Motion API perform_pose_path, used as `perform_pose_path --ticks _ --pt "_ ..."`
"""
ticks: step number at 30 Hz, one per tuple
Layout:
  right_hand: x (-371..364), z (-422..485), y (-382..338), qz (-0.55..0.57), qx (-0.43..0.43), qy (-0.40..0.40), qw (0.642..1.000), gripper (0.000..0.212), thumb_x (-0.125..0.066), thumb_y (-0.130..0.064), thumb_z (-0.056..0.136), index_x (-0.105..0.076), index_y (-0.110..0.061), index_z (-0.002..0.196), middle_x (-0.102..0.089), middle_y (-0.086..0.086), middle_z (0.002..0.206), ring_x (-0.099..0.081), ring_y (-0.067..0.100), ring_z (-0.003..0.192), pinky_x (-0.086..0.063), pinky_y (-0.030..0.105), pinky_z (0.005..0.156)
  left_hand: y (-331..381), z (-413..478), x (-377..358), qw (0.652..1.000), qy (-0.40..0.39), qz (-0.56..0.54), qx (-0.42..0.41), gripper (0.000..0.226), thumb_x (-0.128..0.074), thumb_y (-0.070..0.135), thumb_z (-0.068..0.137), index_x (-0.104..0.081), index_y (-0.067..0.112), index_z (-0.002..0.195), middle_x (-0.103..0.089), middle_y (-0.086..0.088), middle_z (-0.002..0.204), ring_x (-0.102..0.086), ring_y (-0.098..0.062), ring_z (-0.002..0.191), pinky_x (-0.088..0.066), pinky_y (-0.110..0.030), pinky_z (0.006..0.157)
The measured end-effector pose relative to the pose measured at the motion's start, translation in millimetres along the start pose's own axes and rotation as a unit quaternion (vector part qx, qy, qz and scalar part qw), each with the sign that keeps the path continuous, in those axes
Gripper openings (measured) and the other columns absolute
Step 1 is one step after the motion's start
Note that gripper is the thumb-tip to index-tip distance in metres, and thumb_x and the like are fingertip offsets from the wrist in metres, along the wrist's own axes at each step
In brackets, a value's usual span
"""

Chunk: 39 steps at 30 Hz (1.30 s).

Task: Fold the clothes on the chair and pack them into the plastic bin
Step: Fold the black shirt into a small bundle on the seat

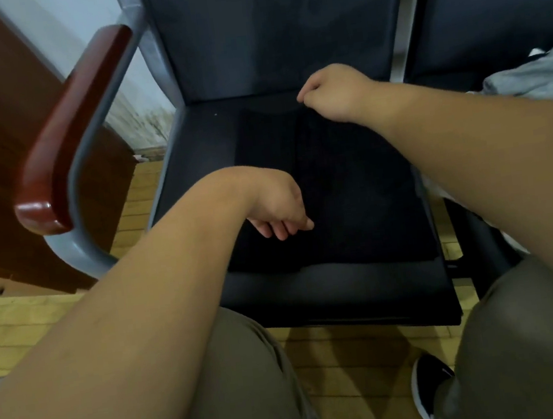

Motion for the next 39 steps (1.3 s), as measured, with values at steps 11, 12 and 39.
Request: perform_pose_path --ticks 11,12,39 --pt "41 -47 66 -0.062 -0.11 -0.032 0.991 0.029 -0.062 -0.031 0.104 -0.076 -0.011 0.118 -0.074 0.01 0.106 -0.07 0.03 0.103 -0.058 0.041 0.094 61 7 -19 0.99 0.047 0.05 -0.126 0.021 -0.074 0.02 0.096 -0.07 0.021 0.117 -0.078 0.002 0.099 -0.076 -0.009 0.087 -0.061 -0.029 0.074" --pt "45 -48 74 -0.066 -0.115 -0.038 0.991 0.029 -0.062 -0.031 0.104 -0.075 -0.011 0.12 -0.073 0.011 0.115 -0.069 0.031 0.109 -0.056 0.041 0.098 68 8 -23 0.988 0.044 0.051 -0.142 0.021 -0.075 0.02 0.096 -0.07 0.023 0.116 -0.077 0.002 0.099 -0.076 -0.01 0.087 -0.062 -0.03 0.077" --pt "45 -17 126 -0.033 -0.142 -0.038 0.989 0.024 -0.066 -0.02 0.096 -0.067 -0.002 0.111 -0.068 0.02 0.1 -0.069 0.034 0.095 -0.058 0.041 0.08 128 30 -56 0.931 0.026 0.259 -0.254 0.017 -0.077 0.026 0.09 -0.063 0.033 0.099 -0.052 0.012 0.106 -0.055 -0.01 0.087 -0.046 -0.028 0.07"
Point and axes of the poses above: each hand's wrist, its own z-axis towards the middle knuckle, its own x-axis out of the back of the hand, y = z × x, the point moved 3 cm from there along z, towards the middle knuckle
